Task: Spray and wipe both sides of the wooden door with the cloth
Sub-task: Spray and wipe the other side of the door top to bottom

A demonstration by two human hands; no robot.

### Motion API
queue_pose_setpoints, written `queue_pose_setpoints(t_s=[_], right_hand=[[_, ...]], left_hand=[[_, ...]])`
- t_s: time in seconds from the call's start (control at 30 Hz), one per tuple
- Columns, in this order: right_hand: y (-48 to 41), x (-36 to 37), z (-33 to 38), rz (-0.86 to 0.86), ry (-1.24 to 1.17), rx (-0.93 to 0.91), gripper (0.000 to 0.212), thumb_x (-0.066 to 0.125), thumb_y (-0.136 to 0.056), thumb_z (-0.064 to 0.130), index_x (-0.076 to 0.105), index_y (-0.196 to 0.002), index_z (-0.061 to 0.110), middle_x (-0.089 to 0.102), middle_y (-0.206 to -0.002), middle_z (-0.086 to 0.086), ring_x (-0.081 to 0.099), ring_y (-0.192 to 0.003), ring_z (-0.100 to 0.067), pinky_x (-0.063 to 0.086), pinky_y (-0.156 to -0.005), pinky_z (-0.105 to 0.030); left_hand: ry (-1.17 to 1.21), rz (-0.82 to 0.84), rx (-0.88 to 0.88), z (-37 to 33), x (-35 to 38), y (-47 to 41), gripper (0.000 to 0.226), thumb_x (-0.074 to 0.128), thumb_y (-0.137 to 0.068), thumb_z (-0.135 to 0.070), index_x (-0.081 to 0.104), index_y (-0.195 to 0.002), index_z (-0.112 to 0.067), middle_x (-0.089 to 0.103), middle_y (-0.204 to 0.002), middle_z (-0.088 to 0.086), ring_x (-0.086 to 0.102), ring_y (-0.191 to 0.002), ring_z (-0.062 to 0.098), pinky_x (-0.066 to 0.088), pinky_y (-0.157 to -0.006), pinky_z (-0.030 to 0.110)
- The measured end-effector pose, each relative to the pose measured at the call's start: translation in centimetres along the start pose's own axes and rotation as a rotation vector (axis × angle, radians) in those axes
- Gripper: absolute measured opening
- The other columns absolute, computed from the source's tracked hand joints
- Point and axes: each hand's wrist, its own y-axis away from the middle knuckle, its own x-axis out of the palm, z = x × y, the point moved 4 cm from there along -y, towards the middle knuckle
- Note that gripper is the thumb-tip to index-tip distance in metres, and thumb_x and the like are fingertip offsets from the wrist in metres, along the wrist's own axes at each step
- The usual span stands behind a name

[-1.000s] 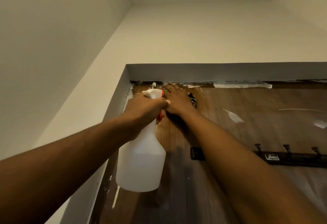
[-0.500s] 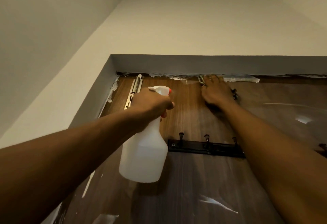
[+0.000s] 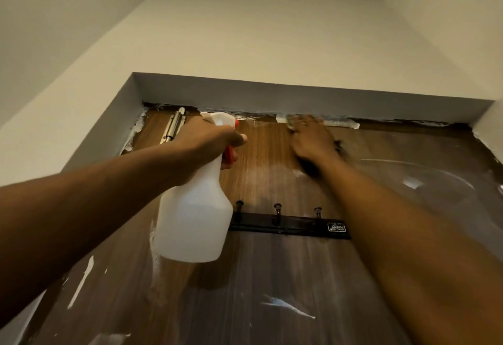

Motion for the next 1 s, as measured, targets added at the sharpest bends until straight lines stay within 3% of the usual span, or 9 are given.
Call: queue_pose_setpoints(t_s=[0.17,0.3,0.37,0.47,0.6,0.67,0.8,0.87,1.0], right_hand=[[0.4,1.4,8.7,0.031,0.009,-0.297,0.049,0.031,-0.107,0.041,0.028,-0.156,0.035,0.015,-0.167,0.005,0.008,-0.154,-0.022,0.007,-0.125,-0.045],[5.1,0.7,4.1,0.131,0.017,-0.426,0.053,0.032,-0.107,0.041,0.017,-0.158,0.036,0.005,-0.168,0.007,0.0,-0.154,-0.016,0.0,-0.124,-0.04],[6.2,-0.1,-0.1,0.104,0.022,-0.381,0.051,0.03,-0.107,0.039,0.018,-0.157,0.038,0.004,-0.168,0.007,0.002,-0.154,-0.015,0.001,-0.123,-0.04],[5.3,-1.7,-8.8,-0.002,0.056,-0.154,0.051,0.028,-0.106,0.033,0.023,-0.156,0.036,0.014,-0.167,0.001,0.011,-0.153,-0.02,0.008,-0.125,-0.048],[2.1,-1.9,-15.6,0.023,0.027,0.159,0.056,0.022,-0.106,0.036,0.01,-0.16,0.028,0.005,-0.168,-0.005,0.004,-0.154,-0.03,0.006,-0.124,-0.052],[1.2,-1.8,-15.5,0.014,0.003,0.137,0.055,0.02,-0.107,0.036,0.011,-0.16,0.026,0.005,-0.168,-0.006,0.002,-0.154,-0.029,0.004,-0.125,-0.049],[3.3,-3.3,-15.8,0.05,0.072,-0.159,0.054,0.024,-0.109,0.028,0.008,-0.16,0.023,0.0,-0.168,-0.004,-0.001,-0.155,-0.02,-0.002,-0.125,-0.039],[4.9,-3.0,-16.9,0.095,0.069,-0.241,0.055,0.028,-0.109,0.028,0.008,-0.16,0.028,-0.001,-0.167,0.003,-0.003,-0.154,-0.016,-0.003,-0.124,-0.036],[3.9,-4.0,-23.6,0.021,0.056,-0.074,0.055,0.027,-0.107,0.034,0.013,-0.16,0.03,0.005,-0.168,0.001,0.006,-0.154,-0.021,0.008,-0.126,-0.043]], left_hand=[[-0.054,-0.025,0.007,-0.2,1.1,-0.8,0.06,0.073,-0.07,-0.045,0.053,-0.116,-0.013,0.068,-0.096,0.011,0.069,-0.081,0.025,0.054,-0.058,0.029],[-0.026,0.055,-0.02,-0.4,3.7,-0.6,0.057,0.073,-0.068,-0.043,0.054,-0.113,-0.015,0.07,-0.093,0.011,0.071,-0.079,0.026,0.057,-0.062,0.034],[-0.012,0.098,-0.018,-0.6,5.0,-0.4,0.059,0.074,-0.069,-0.043,0.052,-0.117,-0.016,0.07,-0.093,0.011,0.071,-0.078,0.025,0.059,-0.065,0.036],[-0.034,0.123,0.004,-1.4,7.4,0.0,0.056,0.073,-0.074,-0.038,0.048,-0.119,-0.014,0.068,-0.096,0.012,0.071,-0.078,0.024,0.056,-0.057,0.031],[-0.089,0.125,0.007,-2.8,10.7,0.5,0.052,0.075,-0.073,-0.033,0.05,-0.113,-0.011,0.067,-0.093,0.013,0.068,-0.073,0.023,0.054,-0.055,0.031],[-0.114,0.086,0.008,-3.6,11.5,0.5,0.049,0.075,-0.073,-0.031,0.053,-0.111,-0.01,0.067,-0.09,0.012,0.065,-0.068,0.022,0.051,-0.051,0.03],[-0.045,0.132,-0.047,-4.7,14.2,1.0,0.045,0.073,-0.075,-0.029,0.052,-0.109,-0.009,0.068,-0.091,0.015,0.067,-0.071,0.025,0.057,-0.064,0.034],[0.001,0.141,-0.055,-4.7,14.3,0.9,0.047,0.073,-0.076,-0.032,0.052,-0.112,-0.01,0.068,-0.096,0.017,0.069,-0.074,0.027,0.057,-0.062,0.033],[0.045,0.079,-0.051,-5.3,17.1,0.9,0.052,0.072,-0.076,-0.034,0.05,-0.117,-0.012,0.067,-0.1,0.017,0.07,-0.08,0.029,0.056,-0.058,0.032]])
